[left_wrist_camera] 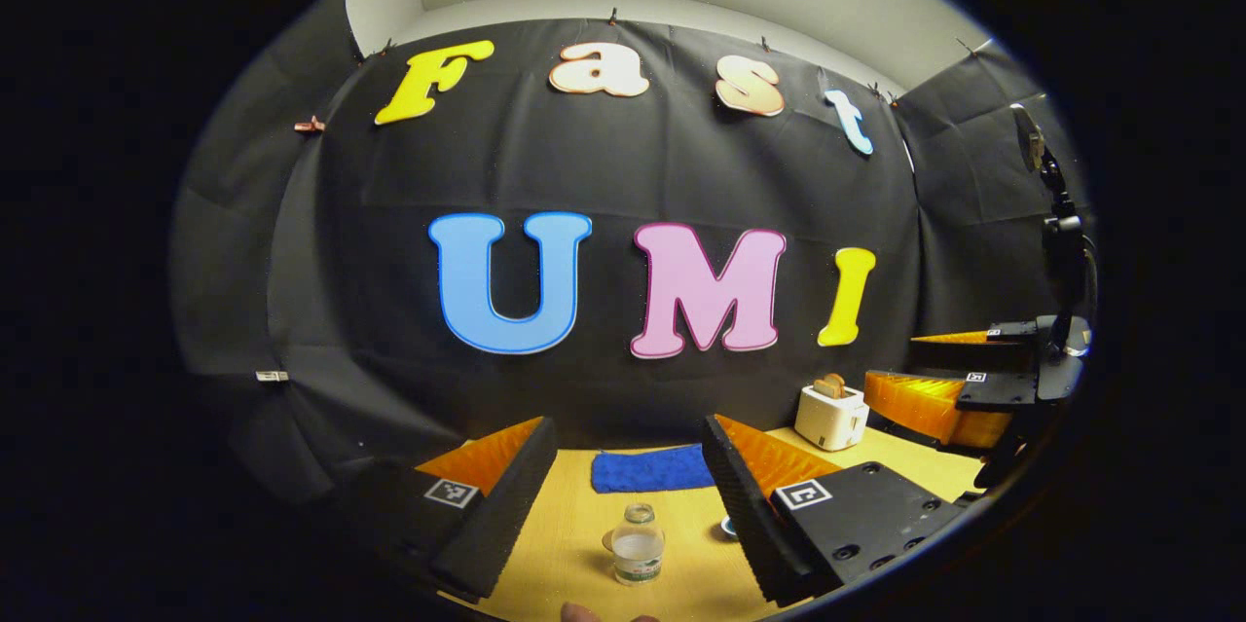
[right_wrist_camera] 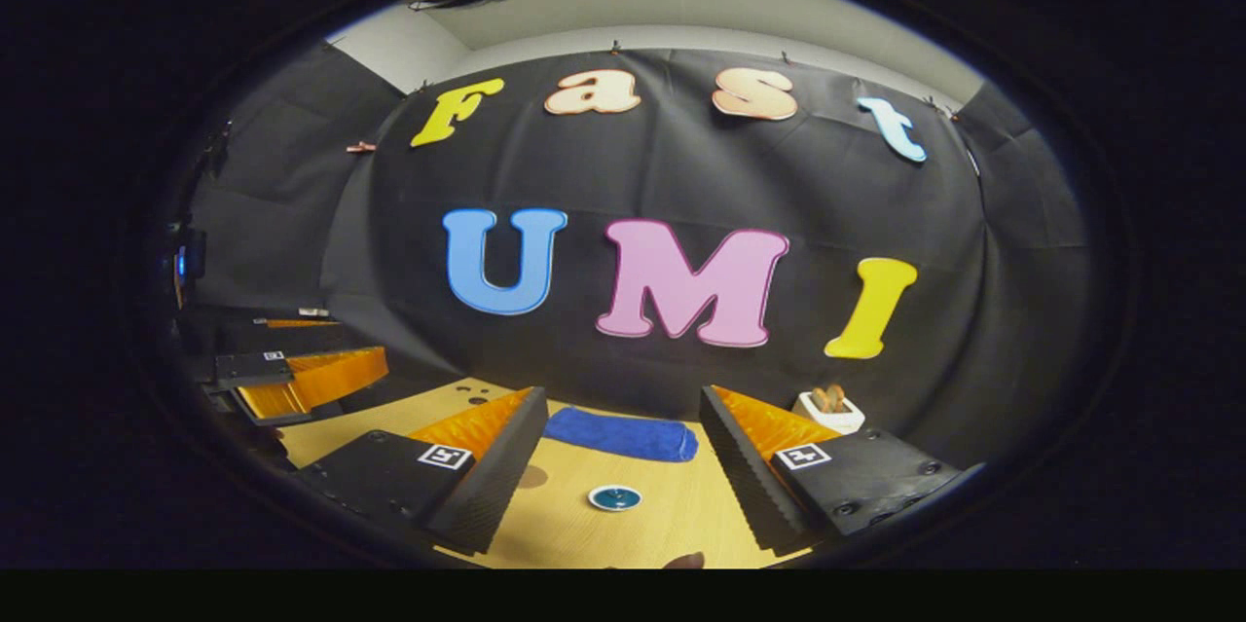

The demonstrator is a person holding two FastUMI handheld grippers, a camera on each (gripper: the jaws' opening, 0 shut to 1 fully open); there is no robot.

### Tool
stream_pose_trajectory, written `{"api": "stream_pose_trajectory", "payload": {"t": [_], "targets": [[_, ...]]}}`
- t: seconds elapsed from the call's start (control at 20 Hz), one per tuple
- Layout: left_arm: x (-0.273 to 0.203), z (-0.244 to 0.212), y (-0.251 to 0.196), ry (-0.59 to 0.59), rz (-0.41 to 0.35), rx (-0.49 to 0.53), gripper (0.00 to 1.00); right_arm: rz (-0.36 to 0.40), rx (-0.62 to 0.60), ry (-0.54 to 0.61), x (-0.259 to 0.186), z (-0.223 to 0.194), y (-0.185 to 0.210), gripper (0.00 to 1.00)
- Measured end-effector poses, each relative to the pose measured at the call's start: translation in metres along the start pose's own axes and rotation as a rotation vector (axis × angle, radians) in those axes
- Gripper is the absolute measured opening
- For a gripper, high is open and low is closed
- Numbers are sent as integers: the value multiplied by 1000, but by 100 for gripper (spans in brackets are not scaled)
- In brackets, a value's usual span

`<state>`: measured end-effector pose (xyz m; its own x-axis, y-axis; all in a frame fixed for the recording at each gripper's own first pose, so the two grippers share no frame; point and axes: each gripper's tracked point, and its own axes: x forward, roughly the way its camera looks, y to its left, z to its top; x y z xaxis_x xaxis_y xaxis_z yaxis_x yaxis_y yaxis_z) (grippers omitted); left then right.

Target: Open the teacup lid with one hand, grasp the water bottle and pour water into the teacup with the other hand; after pouring, place the water bottle on the coaster and then close the teacup lid.

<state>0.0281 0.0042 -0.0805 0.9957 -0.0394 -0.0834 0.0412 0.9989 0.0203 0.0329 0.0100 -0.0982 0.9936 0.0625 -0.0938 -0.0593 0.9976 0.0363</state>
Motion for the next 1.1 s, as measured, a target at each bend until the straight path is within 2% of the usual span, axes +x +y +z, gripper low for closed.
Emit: {"api": "stream_pose_trajectory", "payload": {"t": [0.35,0.65,0.85,0.9,0.95,1.0,1.1], "targets": [[24,-115,-1,81,15,-10,95,38,-40,56,28,-114,-2,96],[39,-197,-3,124,5,5,95,30,-22,82,82,-201,-10,98],[45,-233,-2,148,10,4,95,61,1,124,113,-247,-4,95],[47,-237,-1,152,12,-9,95,69,-3,137,119,-257,-2,90],[47,-241,0,154,16,-16,95,82,-9,157,124,-266,0,91],[49,-245,1,157,22,-19,95,91,-15,179,129,-277,2,84],[52,-250,2,158,36,-19,95,85,-24,222,137,-295,-2,82]]}}
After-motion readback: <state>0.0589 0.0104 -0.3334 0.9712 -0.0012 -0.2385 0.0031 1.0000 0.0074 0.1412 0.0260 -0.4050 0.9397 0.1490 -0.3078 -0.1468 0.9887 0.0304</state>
